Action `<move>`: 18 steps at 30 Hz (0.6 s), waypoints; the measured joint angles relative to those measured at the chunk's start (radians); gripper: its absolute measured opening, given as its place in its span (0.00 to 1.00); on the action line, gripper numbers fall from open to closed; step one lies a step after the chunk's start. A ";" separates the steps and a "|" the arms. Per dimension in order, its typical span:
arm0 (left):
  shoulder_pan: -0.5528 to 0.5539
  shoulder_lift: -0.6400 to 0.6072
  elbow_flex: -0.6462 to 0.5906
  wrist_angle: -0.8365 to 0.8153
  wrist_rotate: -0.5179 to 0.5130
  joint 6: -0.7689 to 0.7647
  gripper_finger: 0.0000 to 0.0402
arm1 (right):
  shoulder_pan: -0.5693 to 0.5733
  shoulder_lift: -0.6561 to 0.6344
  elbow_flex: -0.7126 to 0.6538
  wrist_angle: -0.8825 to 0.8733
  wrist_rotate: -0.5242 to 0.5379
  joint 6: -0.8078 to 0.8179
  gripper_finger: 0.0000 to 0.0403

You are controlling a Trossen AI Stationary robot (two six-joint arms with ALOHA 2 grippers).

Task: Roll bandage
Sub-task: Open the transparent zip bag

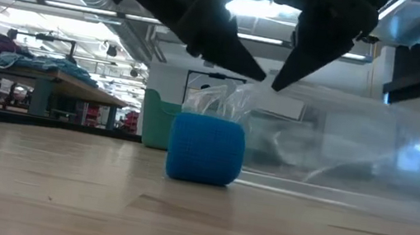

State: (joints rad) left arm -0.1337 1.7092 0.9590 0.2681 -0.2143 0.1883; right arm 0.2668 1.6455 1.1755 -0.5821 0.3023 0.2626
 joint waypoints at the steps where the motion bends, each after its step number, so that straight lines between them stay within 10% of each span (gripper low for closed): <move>1: 0.001 0.000 0.000 -0.010 -0.007 0.004 0.00 | 0.000 0.000 0.000 -0.010 0.000 0.000 0.10; 18: 0.033 0.000 -0.003 -0.197 -0.072 0.021 0.00 | 0.002 0.000 0.020 -0.328 -0.052 0.046 0.10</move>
State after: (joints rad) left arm -0.1007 1.7088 0.9562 0.0707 -0.2860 0.2097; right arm 0.2687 1.6455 1.1957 -0.9103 0.2504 0.3088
